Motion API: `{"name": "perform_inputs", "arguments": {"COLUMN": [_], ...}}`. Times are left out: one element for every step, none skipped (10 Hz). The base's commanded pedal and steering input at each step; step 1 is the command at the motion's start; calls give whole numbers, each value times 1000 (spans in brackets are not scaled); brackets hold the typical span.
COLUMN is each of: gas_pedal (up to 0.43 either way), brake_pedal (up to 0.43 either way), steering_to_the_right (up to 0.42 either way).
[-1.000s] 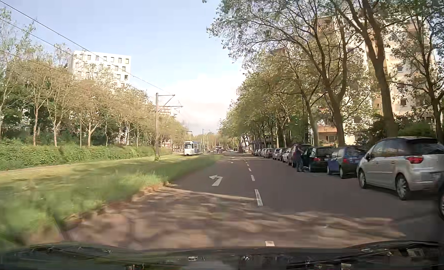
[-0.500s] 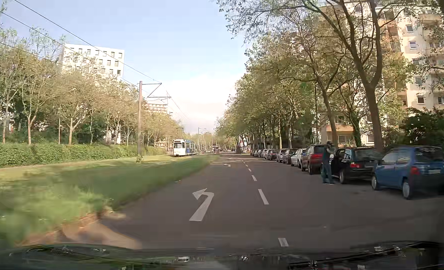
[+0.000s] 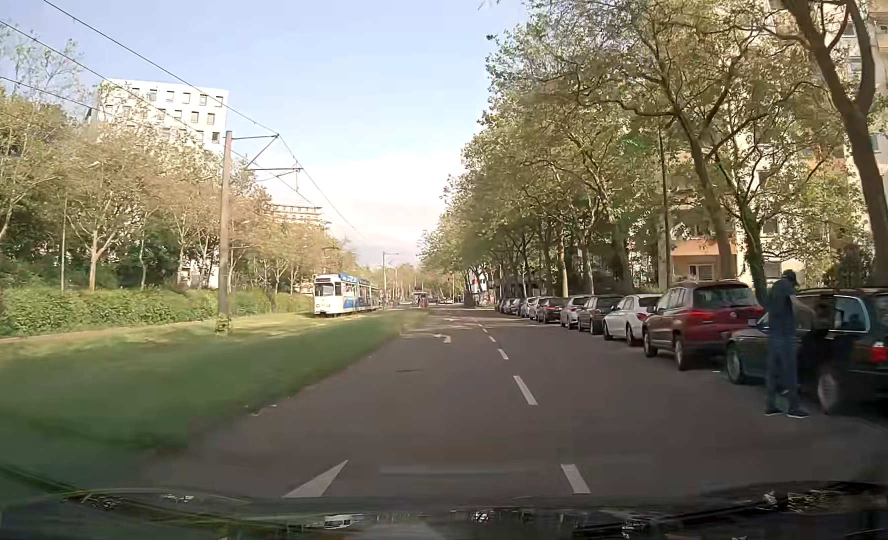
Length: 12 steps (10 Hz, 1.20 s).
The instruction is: Follow the waypoints while adhering to traffic rules and regulations
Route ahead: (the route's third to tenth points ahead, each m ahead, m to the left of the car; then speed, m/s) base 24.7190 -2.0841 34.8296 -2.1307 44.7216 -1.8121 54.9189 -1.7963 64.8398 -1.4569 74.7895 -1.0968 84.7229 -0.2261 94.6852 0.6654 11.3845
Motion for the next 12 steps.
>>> {"name": "perform_inputs", "arguments": {"gas_pedal": [79, 79, 79, 79, 79, 79, 79, 79, 79, 79, 79, 79], "brake_pedal": [0, 0, 0, 0, 0, 0, 0, 0, 0, 0, 0, 0], "steering_to_the_right": [17, 18, 19, 18, 19, 19, 19, 19, 19, 19, 18, 16]}}
